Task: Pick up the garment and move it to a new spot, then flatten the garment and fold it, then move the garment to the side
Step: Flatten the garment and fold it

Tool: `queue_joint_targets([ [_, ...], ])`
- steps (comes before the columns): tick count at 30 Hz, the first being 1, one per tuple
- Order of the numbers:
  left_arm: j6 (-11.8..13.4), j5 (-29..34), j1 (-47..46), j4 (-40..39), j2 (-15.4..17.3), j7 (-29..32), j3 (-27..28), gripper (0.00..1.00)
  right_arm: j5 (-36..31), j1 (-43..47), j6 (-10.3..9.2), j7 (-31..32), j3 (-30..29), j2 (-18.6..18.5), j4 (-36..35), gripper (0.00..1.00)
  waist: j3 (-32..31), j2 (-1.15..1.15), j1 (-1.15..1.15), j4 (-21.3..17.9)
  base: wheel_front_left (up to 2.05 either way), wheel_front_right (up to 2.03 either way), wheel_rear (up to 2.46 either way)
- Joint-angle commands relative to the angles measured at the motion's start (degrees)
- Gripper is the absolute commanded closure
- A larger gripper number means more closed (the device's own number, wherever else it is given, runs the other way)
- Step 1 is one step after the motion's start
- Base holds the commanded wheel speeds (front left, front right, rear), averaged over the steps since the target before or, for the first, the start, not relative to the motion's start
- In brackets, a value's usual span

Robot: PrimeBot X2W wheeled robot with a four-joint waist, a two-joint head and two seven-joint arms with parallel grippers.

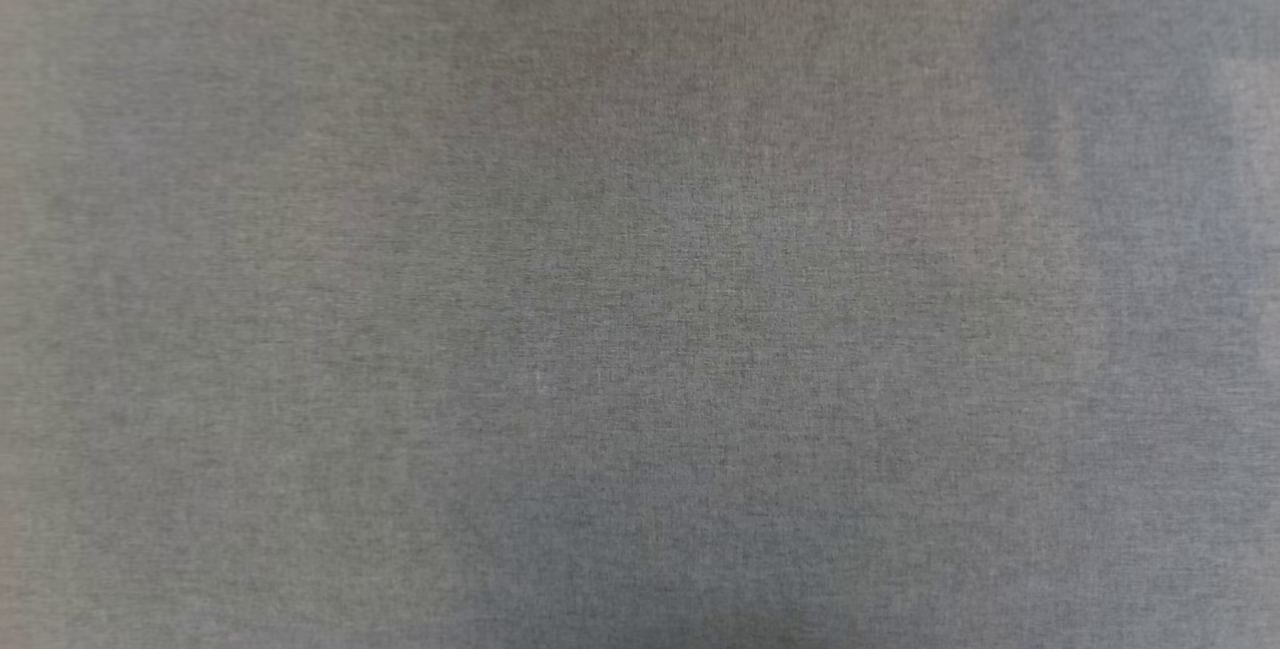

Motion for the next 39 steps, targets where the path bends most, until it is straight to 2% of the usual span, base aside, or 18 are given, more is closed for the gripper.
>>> queue_joint_targets([
  [1,-0.26,0.2,-1.07,1.15,-0.47,-0.63,0.3,1.0,-0.78,-1.61,-0.03,-0.76,0.02,0.45,1.09,1.0,2.93,0.0,-0.01,-1.04,0.0,0.0,0.0],
  [7,-1.42,0.27,-0.42,6.72,-1.82,-2.49,0.74,1.0,-0.96,-3.74,-0.03,-4.74,1.81,3.52,7.76,1.0,4.28,0.0,-0.01,-0.9,0.0,0.0,0.0],
  [13,-2.05,0.77,5.78,7.66,-2.19,-3.06,1.76,1.0,1.9,1.27,-0.03,-9.6,4.04,6.18,13.29,1.0,2.95,0.0,-0.01,-0.86,0.0,0.0,0.0],
  [18,-1.39,1.41,16.72,2.83,-2.05,-3.09,5.08,1.0,6.3,9.24,-0.03,-12.66,8.04,8.62,14.48,1.0,0.32,0.0,-0.01,-0.39,0.0,0.0,0.0],
  [19,-0.77,2.68,24.28,-0.55,-1.3,-3.09,6.65,1.0,9.56,15.0,-0.03,-13.09,12.06,8.96,12.76,1.0,-1.47,0.0,-0.01,-0.4,0.0,0.0,0.0],
  [20,-0.33,3.01,27.4,-2.06,-1.0,-3.09,7.56,1.0,11.13,17.37,-0.03,-13.12,13.44,8.94,11.93,1.0,-2.24,0.0,-0.01,-0.46,0.0,0.0,0.0],
  [24,0.38,3.29,40.07,-6.85,-0.4,-3.1,10.06,1.0,17.21,26.11,-0.03,-13.76,17.1,7.84,8.19,1.0,-5.43,0.0,-0.01,-0.61,0.0,0.0,0.0],
  [30,1.88,3.4,58.64,-13.04,-1.11,-3.1,13.31,1.0,24.1,39.92,-0.03,-14.05,20.55,3.83,2.17,1.0,-10.63,0.0,-0.01,-0.62,0.0,0.0,0.0],
  [39,3.92,2.23,83.13,-18.15,-2.4,-3.1,17.78,1.0,28.9,60.2,-0.03,-12.72,22.29,-1.78,-5.75,1.0,-18.01,0.0,-0.01,-1.7,0.0,0.0,0.0],
])
